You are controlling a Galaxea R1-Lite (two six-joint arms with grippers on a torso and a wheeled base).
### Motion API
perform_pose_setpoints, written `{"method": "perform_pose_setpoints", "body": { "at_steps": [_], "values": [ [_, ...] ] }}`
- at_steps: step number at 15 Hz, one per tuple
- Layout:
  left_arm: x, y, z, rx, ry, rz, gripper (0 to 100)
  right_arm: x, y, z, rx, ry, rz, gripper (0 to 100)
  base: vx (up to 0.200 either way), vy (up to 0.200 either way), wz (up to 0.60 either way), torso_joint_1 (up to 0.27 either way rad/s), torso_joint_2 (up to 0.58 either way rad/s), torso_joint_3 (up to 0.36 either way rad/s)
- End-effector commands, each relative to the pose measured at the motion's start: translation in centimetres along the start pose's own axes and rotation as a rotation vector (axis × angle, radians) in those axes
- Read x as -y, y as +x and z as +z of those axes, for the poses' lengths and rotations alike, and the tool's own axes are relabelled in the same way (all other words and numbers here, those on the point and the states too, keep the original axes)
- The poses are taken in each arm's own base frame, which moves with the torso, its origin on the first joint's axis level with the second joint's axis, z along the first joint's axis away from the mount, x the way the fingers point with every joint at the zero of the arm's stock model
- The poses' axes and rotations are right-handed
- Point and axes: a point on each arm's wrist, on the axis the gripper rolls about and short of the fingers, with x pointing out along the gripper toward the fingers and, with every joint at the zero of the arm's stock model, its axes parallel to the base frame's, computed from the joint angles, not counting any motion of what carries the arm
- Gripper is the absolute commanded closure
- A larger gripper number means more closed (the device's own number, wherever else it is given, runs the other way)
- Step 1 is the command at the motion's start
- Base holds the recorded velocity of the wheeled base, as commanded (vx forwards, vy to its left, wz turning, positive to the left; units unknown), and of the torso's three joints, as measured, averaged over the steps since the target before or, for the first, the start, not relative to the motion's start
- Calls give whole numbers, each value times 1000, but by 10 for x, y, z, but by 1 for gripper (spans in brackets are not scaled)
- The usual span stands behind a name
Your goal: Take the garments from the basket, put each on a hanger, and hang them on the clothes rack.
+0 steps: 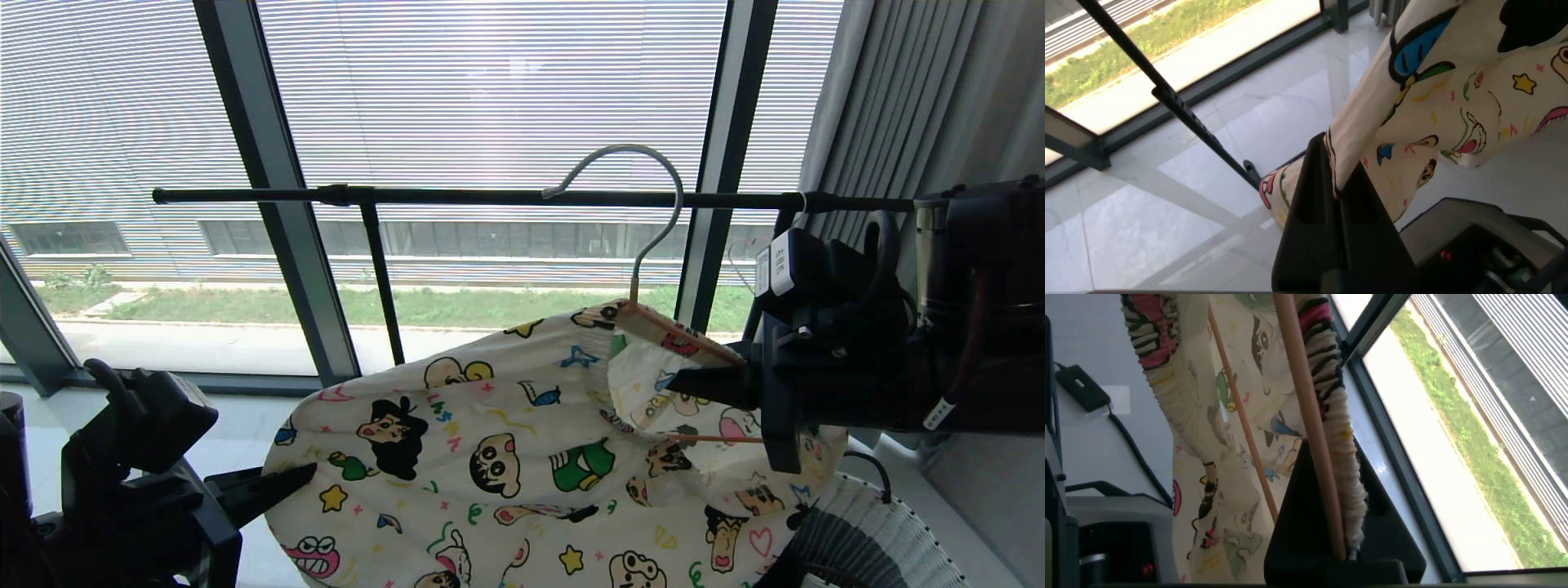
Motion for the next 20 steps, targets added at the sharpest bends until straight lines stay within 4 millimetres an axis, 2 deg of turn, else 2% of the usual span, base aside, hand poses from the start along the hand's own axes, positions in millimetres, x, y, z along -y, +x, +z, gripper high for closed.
{"method": "perform_pose_setpoints", "body": {
  "at_steps": [1,3,11,12,16,18,19,20],
  "values": [
    [-10,2,-7,-42,-43,51,100,2,-1,0,1,8,-11,100,0,0,0,0,0,0],
    [-17,3,-11,-66,-65,81,100,7,-3,-1,-3,13,-34,100,0,0,0,0,0,0],
    [-16,1,-11,-58,-58,85,100,10,-4,-1,-3,15,-48,100,0,0,0,0,0,0],
    [-16,2,-10,-57,-57,84,0,10,-4,-2,-6,17,-49,100,0,0,0,0,0,0],
    [-17,2,-10,-66,-63,109,0,11,-5,-7,-39,27,-86,100,0,0,0,0,0,0],
    [-21,2,-10,-111,-65,225,0,11,-7,-14,-78,60,-124,100,0,0,0,0,0,0],
    [-24,2,-10,-154,-64,335,0,9,-9,-23,-145,101,-187,100,0,0,0,0,0,0],
    [-26,1,-9,-165,-65,375,0,8,-11,-27,-187,119,-225,100,0,0,0,0,0,0]
  ]
}}
